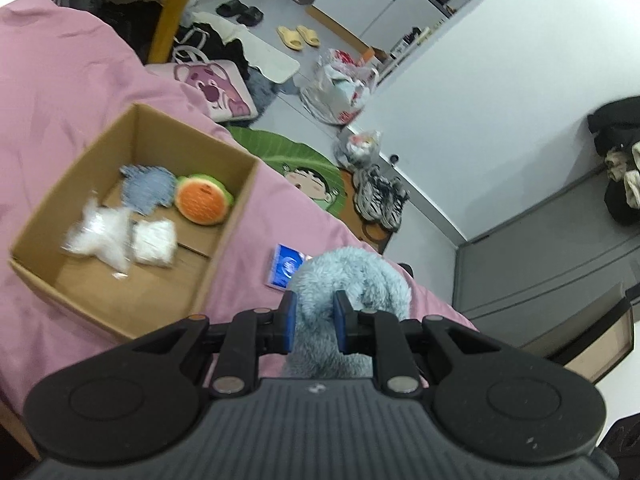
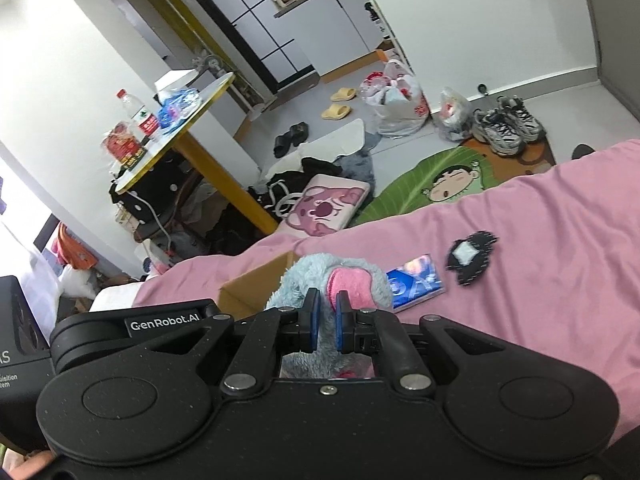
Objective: Organize soft objects
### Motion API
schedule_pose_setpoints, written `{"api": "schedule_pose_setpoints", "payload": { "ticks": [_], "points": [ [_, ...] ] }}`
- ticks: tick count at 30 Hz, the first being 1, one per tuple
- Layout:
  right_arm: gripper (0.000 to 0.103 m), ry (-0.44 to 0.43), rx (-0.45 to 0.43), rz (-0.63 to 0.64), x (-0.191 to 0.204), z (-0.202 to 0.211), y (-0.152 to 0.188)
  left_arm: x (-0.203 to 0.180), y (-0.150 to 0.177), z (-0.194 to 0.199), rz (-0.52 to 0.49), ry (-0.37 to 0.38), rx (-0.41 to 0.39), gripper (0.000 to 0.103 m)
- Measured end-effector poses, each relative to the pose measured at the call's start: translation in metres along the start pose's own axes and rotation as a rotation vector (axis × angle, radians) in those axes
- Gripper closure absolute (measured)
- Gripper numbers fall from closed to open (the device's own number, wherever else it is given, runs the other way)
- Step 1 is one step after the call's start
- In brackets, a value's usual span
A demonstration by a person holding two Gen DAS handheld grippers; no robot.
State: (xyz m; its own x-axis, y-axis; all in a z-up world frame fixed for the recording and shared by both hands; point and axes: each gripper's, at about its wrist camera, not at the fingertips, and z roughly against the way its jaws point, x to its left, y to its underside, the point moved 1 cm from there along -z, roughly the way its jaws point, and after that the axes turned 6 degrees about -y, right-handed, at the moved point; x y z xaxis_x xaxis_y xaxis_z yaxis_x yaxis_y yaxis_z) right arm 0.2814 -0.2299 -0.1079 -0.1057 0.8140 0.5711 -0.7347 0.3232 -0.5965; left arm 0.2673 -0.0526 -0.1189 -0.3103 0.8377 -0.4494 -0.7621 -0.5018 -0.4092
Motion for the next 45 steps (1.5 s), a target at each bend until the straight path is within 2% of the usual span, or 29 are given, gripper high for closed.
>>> {"api": "schedule_pose_setpoints", "payload": {
  "ticks": [3, 4, 9, 12, 15, 19, 26, 27, 31, 32, 39, 41, 45],
  "points": [
    [0.096, -0.017, -0.007, 0.01, 0.015, -0.001, 0.003, 0.011, -0.008, 0.009, 0.008, 0.001, -0.016, 0.085],
    [0.103, -0.025, -0.009, 0.014, 0.02, -0.002, 0.003, 0.015, -0.009, 0.011, 0.013, 0.002, -0.018, 0.085],
    [0.103, -0.047, 0.003, 0.053, 0.045, -0.011, 0.007, 0.033, -0.015, 0.02, 0.04, 0.018, -0.027, 0.089],
    [0.103, -0.045, 0.018, 0.053, 0.051, -0.022, 0.014, 0.045, -0.016, 0.02, 0.059, -0.007, -0.043, 0.09],
    [0.103, -0.024, 0.029, 0.029, 0.045, -0.026, 0.021, 0.063, -0.02, 0.016, 0.096, -0.018, -0.022, 0.09],
    [0.1, 0.03, 0.055, -0.029, 0.028, -0.032, 0.032, 0.078, -0.023, 0.016, 0.097, -0.022, -0.02, 0.09],
    [0.096, 0.079, 0.075, -0.068, 0.011, -0.035, 0.043, 0.081, -0.023, 0.008, 0.086, -0.024, -0.002, 0.089],
    [0.093, 0.092, 0.079, -0.069, 0.009, -0.035, 0.044, 0.079, -0.023, 0.006, 0.082, -0.02, 0.003, 0.089],
    [0.06, 0.141, 0.082, -0.087, -0.004, -0.038, 0.047, 0.068, -0.021, -0.002, 0.053, -0.028, 0.015, 0.085],
    [0.058, 0.151, 0.08, -0.092, -0.007, -0.038, 0.048, 0.066, -0.02, -0.004, 0.046, -0.03, 0.021, 0.084],
    [0.054, 0.181, 0.077, -0.169, -0.04, -0.029, 0.05, 0.031, -0.005, -0.022, -0.048, -0.051, 0.066, 0.068],
    [0.053, 0.179, 0.077, -0.186, -0.048, -0.027, 0.049, 0.023, 0.0, -0.026, -0.068, -0.056, 0.069, 0.057],
    [0.049, 0.175, 0.073, -0.219, -0.064, -0.021, 0.048, 0.011, 0.009, -0.034, -0.094, -0.07, 0.077, 0.042]
  ]
}}
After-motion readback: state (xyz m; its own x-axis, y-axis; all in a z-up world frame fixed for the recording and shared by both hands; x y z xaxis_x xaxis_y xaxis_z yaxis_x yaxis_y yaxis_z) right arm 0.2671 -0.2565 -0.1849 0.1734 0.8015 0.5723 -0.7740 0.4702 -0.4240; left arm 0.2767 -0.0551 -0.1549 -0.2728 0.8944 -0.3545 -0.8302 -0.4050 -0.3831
